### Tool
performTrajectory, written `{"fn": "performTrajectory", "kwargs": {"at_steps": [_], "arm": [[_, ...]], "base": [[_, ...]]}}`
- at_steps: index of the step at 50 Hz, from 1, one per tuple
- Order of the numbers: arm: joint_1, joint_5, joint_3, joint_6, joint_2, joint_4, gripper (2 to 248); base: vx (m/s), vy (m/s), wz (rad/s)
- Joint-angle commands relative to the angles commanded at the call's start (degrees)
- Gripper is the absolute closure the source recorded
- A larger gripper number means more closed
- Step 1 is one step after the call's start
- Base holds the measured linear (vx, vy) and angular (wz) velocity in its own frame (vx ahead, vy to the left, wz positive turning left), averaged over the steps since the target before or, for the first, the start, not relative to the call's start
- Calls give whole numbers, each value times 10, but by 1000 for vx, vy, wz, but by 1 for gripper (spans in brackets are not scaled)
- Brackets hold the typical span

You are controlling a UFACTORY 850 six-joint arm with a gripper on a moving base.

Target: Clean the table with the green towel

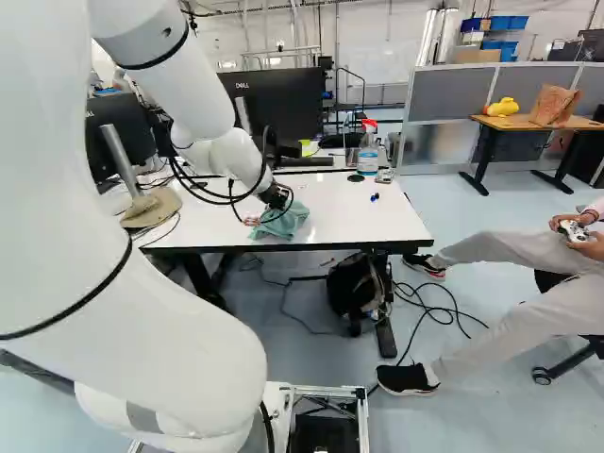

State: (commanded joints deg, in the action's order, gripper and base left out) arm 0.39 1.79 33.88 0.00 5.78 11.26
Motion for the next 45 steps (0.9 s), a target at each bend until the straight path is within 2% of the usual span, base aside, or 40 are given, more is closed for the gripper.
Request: {"fn": "performTrajectory", "kwargs": {"at_steps": [33, 45], "arm": [[0, 0, 0, 0, 1, 0, 227], [-2, 0, 24, 0, -8, 0, 227]], "base": [[0, 0, 0], [0, 0, 0]]}}
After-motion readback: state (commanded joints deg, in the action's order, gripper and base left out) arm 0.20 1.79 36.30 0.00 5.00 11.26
